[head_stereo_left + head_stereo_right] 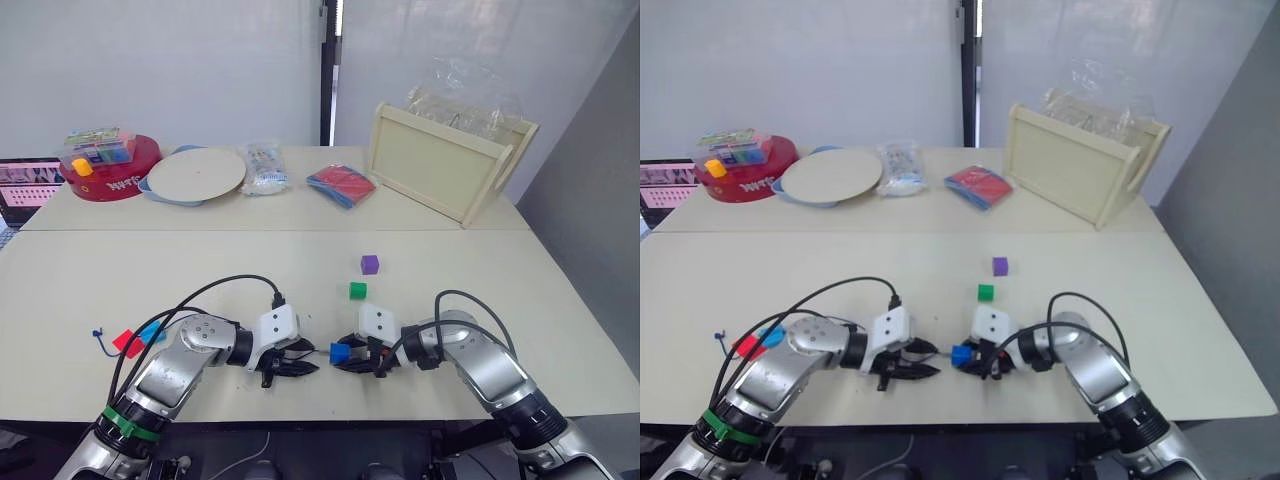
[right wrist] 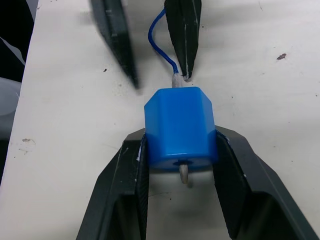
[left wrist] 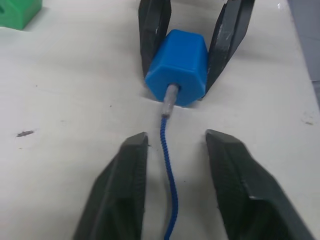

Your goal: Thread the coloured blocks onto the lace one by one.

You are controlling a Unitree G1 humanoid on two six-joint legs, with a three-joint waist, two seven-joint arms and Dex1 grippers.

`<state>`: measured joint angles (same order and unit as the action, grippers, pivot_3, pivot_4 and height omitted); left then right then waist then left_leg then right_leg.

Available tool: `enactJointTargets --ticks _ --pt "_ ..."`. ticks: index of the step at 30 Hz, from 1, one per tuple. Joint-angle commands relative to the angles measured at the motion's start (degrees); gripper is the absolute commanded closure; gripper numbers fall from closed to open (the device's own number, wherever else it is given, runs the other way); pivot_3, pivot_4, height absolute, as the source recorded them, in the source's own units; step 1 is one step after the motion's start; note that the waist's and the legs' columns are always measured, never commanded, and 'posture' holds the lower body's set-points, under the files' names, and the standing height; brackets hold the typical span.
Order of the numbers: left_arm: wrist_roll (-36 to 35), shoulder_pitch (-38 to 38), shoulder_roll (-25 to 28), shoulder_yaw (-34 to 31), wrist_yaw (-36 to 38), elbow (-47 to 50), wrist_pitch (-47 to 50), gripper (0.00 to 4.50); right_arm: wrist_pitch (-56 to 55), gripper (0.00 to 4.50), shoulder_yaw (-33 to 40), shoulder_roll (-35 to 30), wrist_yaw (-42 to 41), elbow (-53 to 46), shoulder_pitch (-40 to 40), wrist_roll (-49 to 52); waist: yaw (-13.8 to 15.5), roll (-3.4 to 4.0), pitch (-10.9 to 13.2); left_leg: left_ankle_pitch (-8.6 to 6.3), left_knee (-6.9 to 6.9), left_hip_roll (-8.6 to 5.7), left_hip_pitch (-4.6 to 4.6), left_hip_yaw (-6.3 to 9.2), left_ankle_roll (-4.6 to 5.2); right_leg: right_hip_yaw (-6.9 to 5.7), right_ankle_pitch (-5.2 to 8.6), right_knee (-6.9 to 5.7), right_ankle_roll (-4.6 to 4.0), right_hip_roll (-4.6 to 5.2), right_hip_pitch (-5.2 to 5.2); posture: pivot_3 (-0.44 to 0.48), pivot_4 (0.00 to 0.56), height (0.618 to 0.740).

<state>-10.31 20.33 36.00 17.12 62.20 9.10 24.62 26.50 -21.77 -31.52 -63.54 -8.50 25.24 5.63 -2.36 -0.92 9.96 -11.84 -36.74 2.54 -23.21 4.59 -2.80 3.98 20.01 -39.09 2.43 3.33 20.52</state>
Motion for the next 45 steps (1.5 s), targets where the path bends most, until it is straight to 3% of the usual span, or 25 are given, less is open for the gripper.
enactJointTargets --ticks 1,2,25,43,44,45 --pt "0.7 -0.4 -0.1 0.1 -0.5 -1.1 -1.1 4.29 0.5 3.22 -0.1 -0.8 -0.1 -1.3 -0.8 0.5 0.0 0.0 0.0 0.0 0.0 0.0 0.0 0.0 0.0 0.0 0.0 0.0 0.0 0.0 0.0 0.0 0.15 0.74" --pt "0.8 -0.3 -0.3 0.3 -0.5 -1.5 -1.7 4.49 0.6 3.22 -0.1 -0.8 0.0 -1.3 -0.8 0.5 0.0 0.0 0.0 0.0 0.0 0.0 0.0 0.0 0.0 0.0 0.0 0.0 0.0 0.0 0.0 0.0 0.15 0.74" --pt "2.7 7.5 -8.1 7.1 4.3 -6.8 -6.6 4.5 1.9 3.22 0.2 -0.1 1.5 -2.3 -0.5 1.0 0.5 0.0 0.0 0.0 0.0 -0.05 0.0 -0.01 0.0 -0.02 0.0 0.06 0.01 0.03 -0.08 0.0 0.15 0.74" --pt "2.6 6.1 -3.7 2.8 4.8 -4.7 -4.8 4.5 2.1 3.22 0.6 0.1 2.2 -2.0 -0.9 0.9 0.0 0.0 0.0 0.0 0.0 -0.02 0.03 0.01 0.0 -0.02 0.0 0.05 0.01 0.01 -0.08 0.0 0.15 0.74" --pt "2.5 6.0 -3.3 2.8 5.0 -4.7 -4.9 3.93 2.1 3.22 0.6 0.0 2.2 -1.9 -0.9 0.9 0.0 0.0 0.0 0.0 0.0 -0.02 0.03 0.01 0.0 -0.02 0.0 0.05 0.01 0.01 -0.08 0.0 0.15 0.74" --pt "2.2 5.7 -2.9 2.7 5.4 -4.5 -4.9 3.65 2.0 3.22 0.6 0.0 2.3 -1.8 -0.9 0.8 0.0 0.0 0.0 0.0 0.0 -0.02 0.03 0.01 0.0 -0.02 0.0 0.05 0.01 0.01 -0.08 0.0 0.15 0.74"
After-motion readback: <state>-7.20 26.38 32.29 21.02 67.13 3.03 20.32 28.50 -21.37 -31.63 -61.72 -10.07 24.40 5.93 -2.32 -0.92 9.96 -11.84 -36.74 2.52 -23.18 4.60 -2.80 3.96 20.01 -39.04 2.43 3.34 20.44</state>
